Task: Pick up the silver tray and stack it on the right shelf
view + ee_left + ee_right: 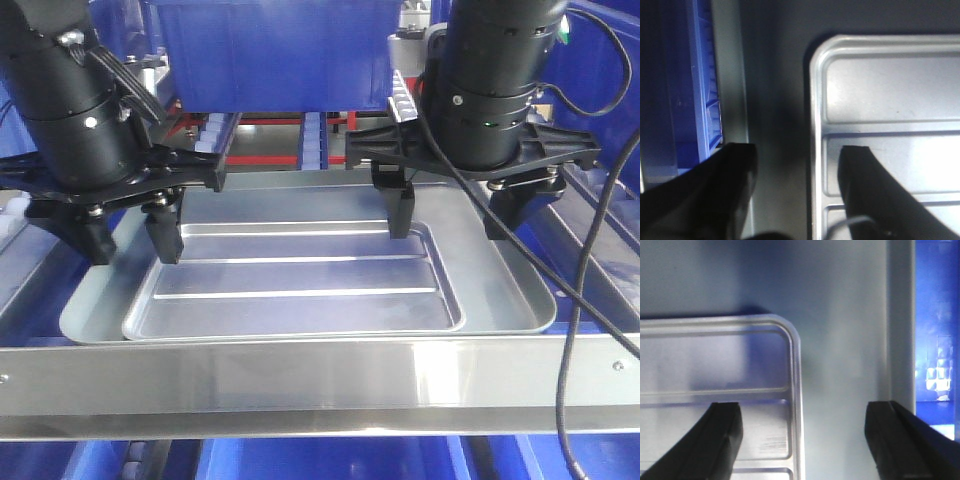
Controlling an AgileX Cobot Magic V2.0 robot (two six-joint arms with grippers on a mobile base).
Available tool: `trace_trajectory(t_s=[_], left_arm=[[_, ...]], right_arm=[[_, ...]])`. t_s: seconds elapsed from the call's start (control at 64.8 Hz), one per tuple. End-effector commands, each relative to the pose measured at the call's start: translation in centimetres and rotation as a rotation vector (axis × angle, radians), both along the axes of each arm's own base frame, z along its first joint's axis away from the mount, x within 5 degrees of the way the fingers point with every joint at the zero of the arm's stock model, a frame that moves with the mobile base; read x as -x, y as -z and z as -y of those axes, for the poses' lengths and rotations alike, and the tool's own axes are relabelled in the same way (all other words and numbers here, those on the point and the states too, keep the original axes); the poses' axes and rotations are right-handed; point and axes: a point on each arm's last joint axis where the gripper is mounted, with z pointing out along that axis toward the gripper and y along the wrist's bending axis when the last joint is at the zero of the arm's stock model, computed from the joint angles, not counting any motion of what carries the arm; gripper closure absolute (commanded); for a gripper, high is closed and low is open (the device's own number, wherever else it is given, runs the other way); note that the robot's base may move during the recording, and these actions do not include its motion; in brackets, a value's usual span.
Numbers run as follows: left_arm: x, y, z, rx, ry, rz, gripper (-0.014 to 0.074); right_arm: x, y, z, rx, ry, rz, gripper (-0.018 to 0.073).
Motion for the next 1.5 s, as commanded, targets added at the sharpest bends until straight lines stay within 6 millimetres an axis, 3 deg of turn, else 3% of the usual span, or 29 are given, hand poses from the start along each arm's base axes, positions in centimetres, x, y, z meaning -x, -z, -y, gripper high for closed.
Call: trace_trajectory(t_s=[0.0,0.108,0.185,0.324,0.386,0.463,0.756,0.941,1.203,1.481], left_arm=[[-0.2,-2.5,0.1,0.052,0.004,0.076,0.0257],[-0.2,-2.5,0.1,0.04,0.011,0.085,0.0272],[-0.2,-2.8,0.0,0.026,0.004,0.067,0.0358],[-0.2,-2.9,0.0,0.022,0.001,0.062,0.061],[-0.2,-2.9,-0.1,0.019,0.003,0.063,0.0683],[-0.2,-3.2,0.0,0.024,0.003,0.072,0.0689],[0.6,-6.2,-0.4,0.036,-0.013,0.089,0.0689],[2.4,-8.8,-0.5,0.128,0.03,0.219,0.0689],[7.2,-10.5,-1.1,0.247,0.134,0.387,0.0689],[14.3,-10.3,-3.6,0.446,0.303,0.656,0.0689]], right_arm=[[-0.2,-3.0,0.1,-0.035,-0.015,0.098,-0.0052],[-0.1,-3.8,0.2,-0.04,-0.009,0.111,-0.0048],[0.0,-4.9,0.3,-0.044,-0.002,0.129,0.0036],[0.0,-5.5,0.3,-0.048,-0.001,0.141,0.0387],[0.0,-5.4,0.3,-0.046,-0.001,0.138,0.0527],[0.0,-5.3,0.3,-0.044,0.0,0.135,0.0477],[1.2,-6.9,0.6,-0.038,0.004,0.14,0.0509],[3.9,-7.9,-1.2,-0.042,-0.185,0.224,0.0509],[9.0,-8.3,-2.7,-0.241,-0.411,0.43,0.0509],[14.5,-8.9,0.3,-0.346,-0.587,0.67,0.0509]])
